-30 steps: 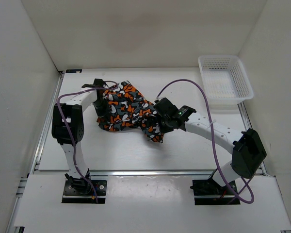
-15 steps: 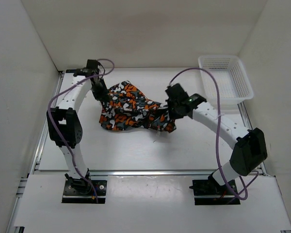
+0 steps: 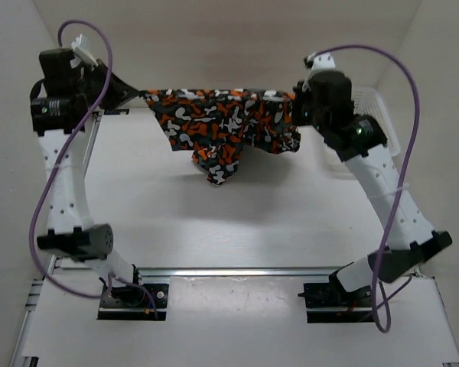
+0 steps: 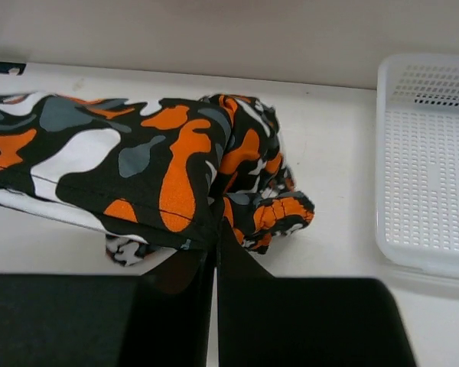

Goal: Fold and stack the shorts
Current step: Flatten the shorts out

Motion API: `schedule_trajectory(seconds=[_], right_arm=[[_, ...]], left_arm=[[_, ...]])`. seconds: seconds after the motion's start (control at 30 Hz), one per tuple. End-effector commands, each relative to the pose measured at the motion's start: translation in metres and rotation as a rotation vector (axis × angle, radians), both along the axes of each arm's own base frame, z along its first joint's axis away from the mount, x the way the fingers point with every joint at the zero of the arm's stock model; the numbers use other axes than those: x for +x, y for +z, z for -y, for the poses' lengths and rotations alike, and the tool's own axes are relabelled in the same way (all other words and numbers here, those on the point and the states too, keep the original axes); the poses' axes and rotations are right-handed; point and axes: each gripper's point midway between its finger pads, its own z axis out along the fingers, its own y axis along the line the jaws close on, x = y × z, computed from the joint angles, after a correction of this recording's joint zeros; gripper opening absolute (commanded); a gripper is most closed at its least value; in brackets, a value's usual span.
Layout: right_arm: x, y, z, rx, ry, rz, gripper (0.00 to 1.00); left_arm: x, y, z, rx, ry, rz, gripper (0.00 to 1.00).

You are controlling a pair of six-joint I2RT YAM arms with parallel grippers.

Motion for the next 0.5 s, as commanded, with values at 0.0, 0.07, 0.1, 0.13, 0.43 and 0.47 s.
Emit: schedule_trajectory(seconds=[0.0, 0.07, 0.1, 0.13, 0.43, 0.47], right_arm=[[-0.048, -0.032, 0.011, -0.129, 0.017, -0.04, 0.0], [-0.075, -0.099, 0.007, -0.186, 0.038, -0.155, 0.0], [-0.1, -0.107, 0.0, -0.175, 0.08, -0.156, 0.03], [-0.116, -0.129, 0.001, -0.19, 0.087, -0.198, 0.09], [-0.207, -0.243, 0.018, -0.182, -0.03, -0.521, 0.73], [-0.205, -0.245, 0.015, -0.145, -0.03, -0.556, 0.71]], left_arm=[[-0.044, -0.007, -0.011, 0.028, 0.05, -0.008, 0.11], [-0.077, -0.058, -0.009, 0.014, 0.071, -0.123, 0.11], [-0.086, -0.076, -0.011, 0.02, 0.084, -0.146, 0.11], [-0.102, -0.133, -0.01, 0.004, 0.096, -0.289, 0.11], [-0.174, -0.254, -0.01, 0.02, 0.15, -0.559, 0.89], [-0.171, -0.261, -0.014, 0.033, 0.166, -0.585, 0.78]])
